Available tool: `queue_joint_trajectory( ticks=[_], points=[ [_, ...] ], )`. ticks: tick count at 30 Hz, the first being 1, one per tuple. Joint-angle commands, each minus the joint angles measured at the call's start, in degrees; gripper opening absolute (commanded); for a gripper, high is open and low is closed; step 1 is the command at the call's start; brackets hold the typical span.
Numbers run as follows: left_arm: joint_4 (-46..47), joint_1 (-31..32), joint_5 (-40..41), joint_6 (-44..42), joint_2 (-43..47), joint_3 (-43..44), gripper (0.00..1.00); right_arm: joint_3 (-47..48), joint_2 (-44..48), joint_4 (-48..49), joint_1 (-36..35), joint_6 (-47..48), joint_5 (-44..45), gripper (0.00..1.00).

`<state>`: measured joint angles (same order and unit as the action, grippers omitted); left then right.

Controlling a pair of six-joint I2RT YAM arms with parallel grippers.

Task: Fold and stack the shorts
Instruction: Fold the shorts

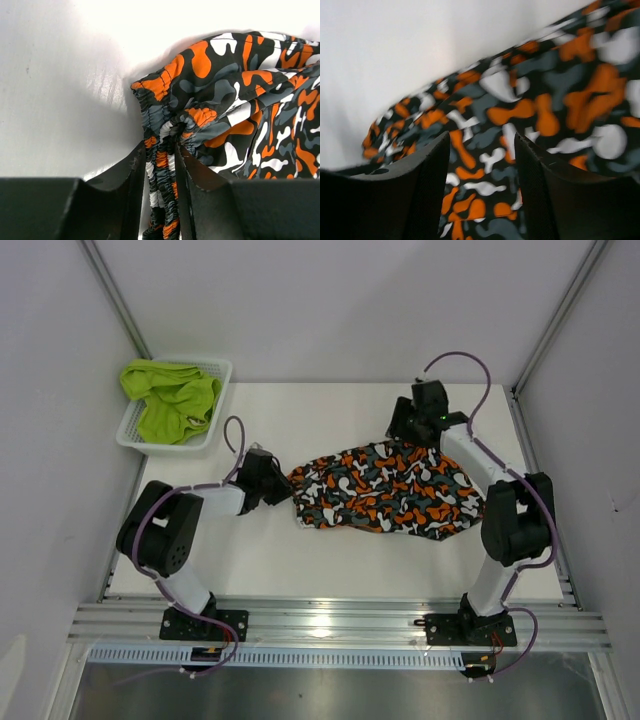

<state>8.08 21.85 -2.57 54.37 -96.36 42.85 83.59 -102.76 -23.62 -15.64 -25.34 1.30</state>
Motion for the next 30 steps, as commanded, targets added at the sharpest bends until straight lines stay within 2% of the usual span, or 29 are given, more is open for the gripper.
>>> queue_joint_trajectory(
  ticks=[1,7,11,13,19,26,29,30],
  points=[
    [-4.56,-0.14,2.13,-3.83,-1.2,3.36,0.32,-2.38,0.46,5.95,-5.71,1.35,-8.59,0.56],
    [-5.7,-0.05,0.9,-4.27,-0.33,3.38,0.32,-3.0,-5.25,14.98,-13.45,-2.59,-19.99,0.36],
    [-7.63,-0.14,0.55,-5.15,1.52,4.52,0.33,-1.77,-10.43,19.66,-16.08,-4.98,-27.04,0.09],
    [-9.55,-0.14,0.2,-5.5,2.13,5.4,0.33,-1.59,-13.06,21.06,-17.4,-4.72,-28.62,0.01],
    [-12.21,-0.14,-1.47,-5.15,5.21,7.07,0.34,-0.09,-19.57,19.49,-17.93,-4.45,-29.69,0.0],
    [-13.26,0.13,-3.4,-4.97,6.71,8.65,0.35,-3.35,-20.02,18.88,-18.55,-4.63,-26.62,0.0],
    [-16.42,0.21,-2.45,-5.94,6.97,9.27,0.42,-4.57,-19.67,19.48,-18.55,-5.33,-25.3,0.0],
    [-16.95,0.13,-1.83,-6.2,7.23,8.83,0.48,-4.93,-19.24,19.57,-18.55,-5.59,-24.6,0.0]
  ],
)
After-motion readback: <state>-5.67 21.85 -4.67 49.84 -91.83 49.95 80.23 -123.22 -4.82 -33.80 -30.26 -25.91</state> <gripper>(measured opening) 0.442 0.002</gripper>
